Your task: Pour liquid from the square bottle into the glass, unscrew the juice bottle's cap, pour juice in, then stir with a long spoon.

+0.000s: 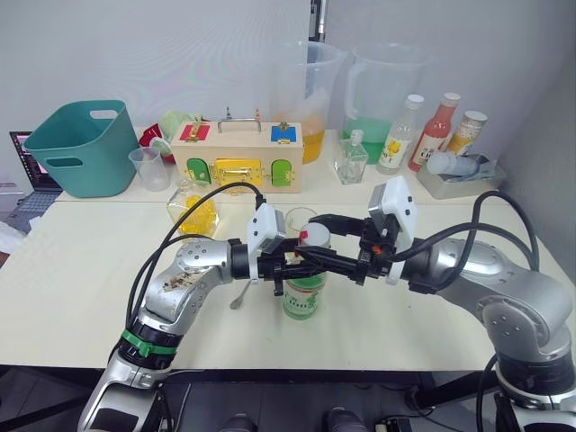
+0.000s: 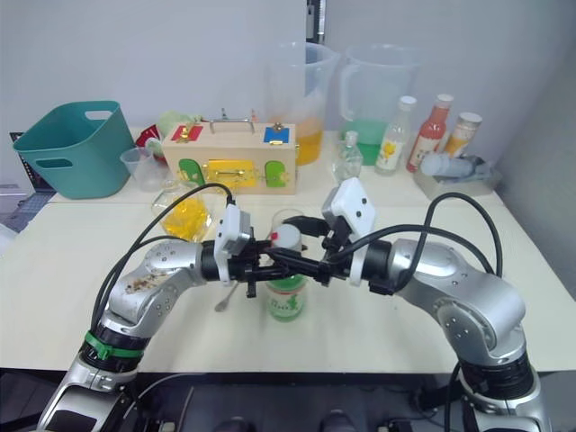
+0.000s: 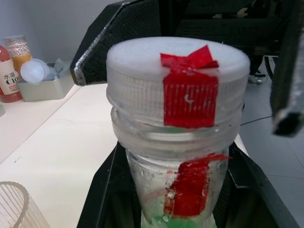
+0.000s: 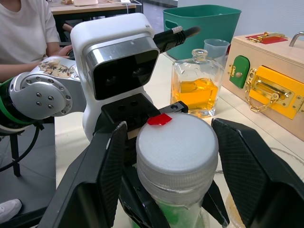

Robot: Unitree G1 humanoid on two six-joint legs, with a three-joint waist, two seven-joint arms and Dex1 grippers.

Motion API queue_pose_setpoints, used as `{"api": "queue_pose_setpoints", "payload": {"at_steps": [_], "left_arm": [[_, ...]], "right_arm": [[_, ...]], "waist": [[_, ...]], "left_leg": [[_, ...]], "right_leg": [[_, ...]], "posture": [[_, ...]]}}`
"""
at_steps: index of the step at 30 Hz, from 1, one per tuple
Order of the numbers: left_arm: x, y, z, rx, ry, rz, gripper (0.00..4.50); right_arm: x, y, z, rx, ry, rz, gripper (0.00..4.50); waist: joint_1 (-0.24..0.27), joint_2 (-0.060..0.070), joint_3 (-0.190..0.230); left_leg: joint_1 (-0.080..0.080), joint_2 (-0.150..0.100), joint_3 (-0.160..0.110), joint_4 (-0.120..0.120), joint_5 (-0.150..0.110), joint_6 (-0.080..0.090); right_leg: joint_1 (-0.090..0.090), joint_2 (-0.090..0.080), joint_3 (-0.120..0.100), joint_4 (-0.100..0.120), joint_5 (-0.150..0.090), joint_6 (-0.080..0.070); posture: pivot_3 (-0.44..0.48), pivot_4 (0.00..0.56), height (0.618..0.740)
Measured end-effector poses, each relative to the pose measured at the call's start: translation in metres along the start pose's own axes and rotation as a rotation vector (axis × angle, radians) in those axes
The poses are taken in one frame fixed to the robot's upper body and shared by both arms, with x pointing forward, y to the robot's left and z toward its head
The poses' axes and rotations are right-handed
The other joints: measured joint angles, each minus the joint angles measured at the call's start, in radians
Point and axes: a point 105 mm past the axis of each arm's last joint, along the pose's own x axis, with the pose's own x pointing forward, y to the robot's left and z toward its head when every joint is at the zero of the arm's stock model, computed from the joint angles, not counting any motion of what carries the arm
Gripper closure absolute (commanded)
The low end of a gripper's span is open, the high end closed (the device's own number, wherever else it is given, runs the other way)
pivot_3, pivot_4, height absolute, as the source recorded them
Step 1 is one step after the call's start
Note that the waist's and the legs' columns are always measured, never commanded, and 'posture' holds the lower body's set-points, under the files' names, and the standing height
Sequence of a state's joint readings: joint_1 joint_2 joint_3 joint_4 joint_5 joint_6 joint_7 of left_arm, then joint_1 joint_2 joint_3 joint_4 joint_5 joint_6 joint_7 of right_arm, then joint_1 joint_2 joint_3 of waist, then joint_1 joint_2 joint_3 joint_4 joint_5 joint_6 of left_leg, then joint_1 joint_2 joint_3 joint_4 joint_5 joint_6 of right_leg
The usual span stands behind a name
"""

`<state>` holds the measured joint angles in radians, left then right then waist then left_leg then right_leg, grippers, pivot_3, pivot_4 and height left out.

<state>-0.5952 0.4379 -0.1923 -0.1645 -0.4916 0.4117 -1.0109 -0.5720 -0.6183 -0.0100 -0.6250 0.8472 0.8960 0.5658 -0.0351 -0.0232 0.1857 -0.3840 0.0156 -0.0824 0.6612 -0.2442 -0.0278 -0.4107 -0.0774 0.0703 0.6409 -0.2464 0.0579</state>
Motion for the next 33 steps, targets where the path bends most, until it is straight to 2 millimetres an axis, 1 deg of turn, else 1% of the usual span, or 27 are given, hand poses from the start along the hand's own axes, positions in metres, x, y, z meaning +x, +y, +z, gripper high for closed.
{"api": "queue_pose_setpoints", "payload": {"at_steps": [3,19,24,27,29,33], "left_arm": [[0.000,-0.001,0.000,0.001,0.000,0.000,3.26],[0.000,-0.001,0.000,0.004,-0.002,0.001,3.26],[0.001,-0.002,0.001,0.018,-0.003,-0.008,3.26],[0.001,-0.001,0.000,0.018,-0.002,-0.002,3.26],[0.001,-0.001,0.000,0.018,-0.002,0.002,3.26],[0.000,-0.002,0.000,0.019,-0.004,0.015,3.26]], "right_arm": [[0.000,0.000,0.000,0.001,-0.002,-0.003,2.29],[-0.001,-0.001,0.001,0.002,0.001,0.008,2.29],[-0.003,-0.007,0.004,-0.040,0.055,0.130,2.29],[-0.006,-0.003,0.013,-0.102,0.061,0.242,2.29],[-0.005,0.000,0.016,-0.104,0.058,0.309,2.29],[-0.003,-0.003,0.031,-0.128,0.028,0.358,2.29]], "waist": [[0.000,0.000,0.000],[0.000,0.000,0.000],[0.000,0.000,0.000],[-0.001,0.000,0.000],[-0.002,0.000,0.000],[0.000,0.000,0.000]], "left_leg": [[0.000,0.000,0.000,0.000,0.000,0.000],[0.000,0.000,0.000,0.000,0.000,0.000],[0.000,0.000,0.000,0.000,0.000,0.000],[0.000,0.000,0.000,0.000,0.000,0.000],[0.000,0.000,0.000,0.000,0.000,0.000],[0.000,0.000,0.000,0.000,0.000,0.000]], "right_leg": [[0.000,0.000,0.000,0.000,0.000,0.000],[0.000,0.000,0.000,0.000,0.000,0.000],[0.000,0.000,0.000,-0.001,0.000,0.000],[0.001,0.000,0.000,-0.001,0.000,0.000],[0.001,0.000,0.000,-0.001,0.000,0.000],[0.001,0.000,0.000,-0.001,0.000,0.000]], "posture": [[0.000,0.150,0.740],[0.000,0.150,0.740],[0.000,0.150,0.740],[0.000,0.150,0.740],[0.000,0.150,0.740],[0.000,0.150,0.740]]}}
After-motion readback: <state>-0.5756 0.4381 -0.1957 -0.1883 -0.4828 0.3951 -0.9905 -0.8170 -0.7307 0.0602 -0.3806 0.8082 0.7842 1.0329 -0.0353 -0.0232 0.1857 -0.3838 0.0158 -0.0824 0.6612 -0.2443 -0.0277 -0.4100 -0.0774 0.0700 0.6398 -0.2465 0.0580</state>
